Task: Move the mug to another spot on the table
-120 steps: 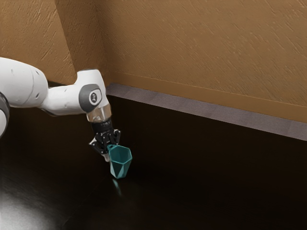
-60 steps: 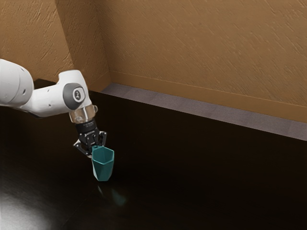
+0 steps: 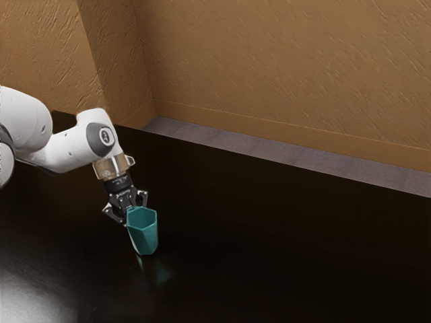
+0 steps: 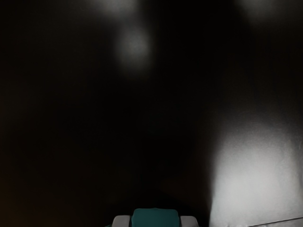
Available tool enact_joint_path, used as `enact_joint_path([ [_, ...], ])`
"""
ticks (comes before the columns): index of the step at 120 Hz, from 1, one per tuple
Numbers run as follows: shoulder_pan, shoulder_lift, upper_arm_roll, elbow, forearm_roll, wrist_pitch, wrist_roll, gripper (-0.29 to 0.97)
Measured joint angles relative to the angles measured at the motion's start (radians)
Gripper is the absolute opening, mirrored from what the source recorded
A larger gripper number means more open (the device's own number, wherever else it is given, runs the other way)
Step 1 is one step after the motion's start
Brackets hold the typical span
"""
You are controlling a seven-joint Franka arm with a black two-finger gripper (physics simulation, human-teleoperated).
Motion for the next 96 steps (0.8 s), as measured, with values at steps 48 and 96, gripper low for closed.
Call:
enact_joint_path([
  [48, 0.003, 0.022, -0.001, 0.007, -0.044, -0.02, 0.112, 0.0],
  [96, 0.0, 0.022, 0.0, 0.013, -0.06, -0.02, 0.174, 0.42],
])
